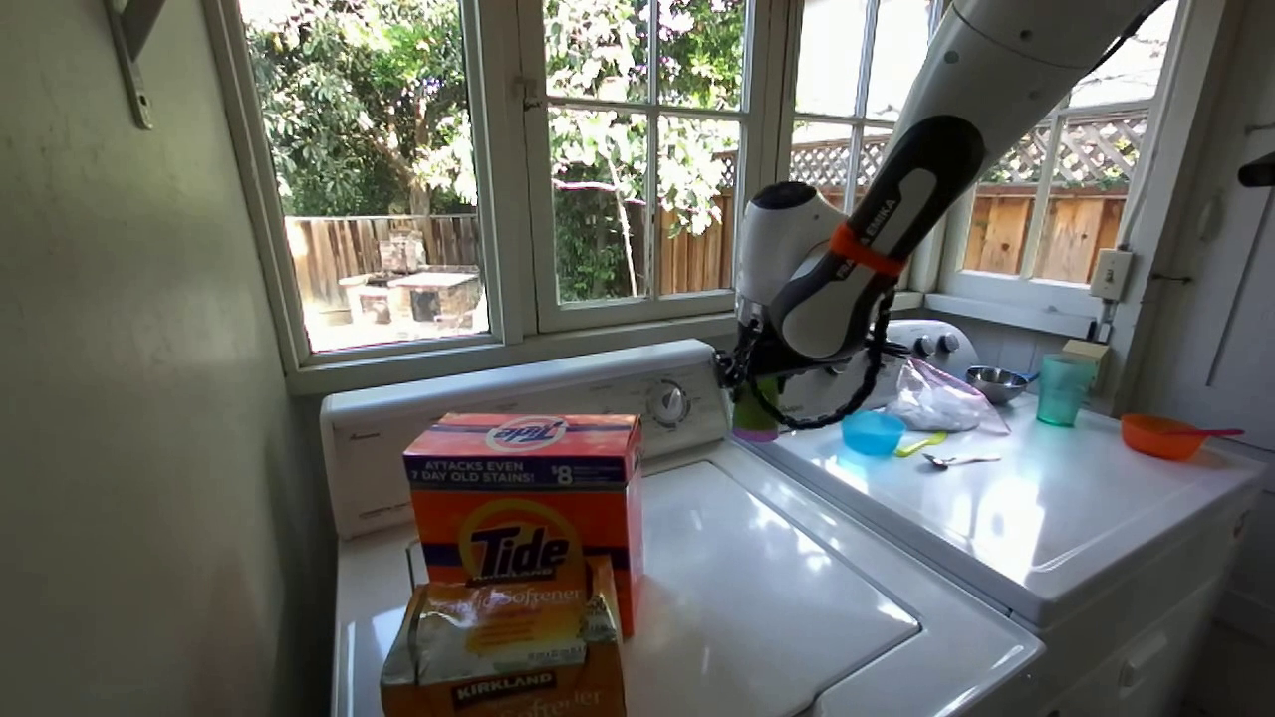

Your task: Move the green cup to the left and put the blue bowl on top of it

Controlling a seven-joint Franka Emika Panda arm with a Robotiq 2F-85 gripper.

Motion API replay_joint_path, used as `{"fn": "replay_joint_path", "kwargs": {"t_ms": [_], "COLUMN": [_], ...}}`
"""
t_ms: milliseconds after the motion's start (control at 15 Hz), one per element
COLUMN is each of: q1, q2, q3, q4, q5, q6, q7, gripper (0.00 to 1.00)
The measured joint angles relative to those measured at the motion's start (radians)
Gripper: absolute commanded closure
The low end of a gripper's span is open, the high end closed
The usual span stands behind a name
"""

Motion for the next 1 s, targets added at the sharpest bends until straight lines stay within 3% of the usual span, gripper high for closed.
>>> {"fn": "replay_joint_path", "kwargs": {"t_ms": [200, 467, 533, 733, 800, 1000], "q1": [-0.004, 0.002, 0.002, -0.003, -0.003, -0.003], "q2": [0.014, 0.044, 0.053, 0.074, 0.077, 0.077], "q3": [0.017, -0.022, -0.032, -0.038, -0.037, -0.038], "q4": [-0.022, -0.016, -0.013, -0.007, -0.006, -0.004], "q5": [-0.01, -0.127, -0.151, -0.158, -0.158, -0.158], "q6": [0.012, 0.014, 0.02, 0.045, 0.046, 0.046], "q7": [-0.099, -0.116, -0.116, -0.126, -0.127, -0.127], "gripper": [0.5, 0.5, 0.25, 0.25, 0.5, 0.5]}}
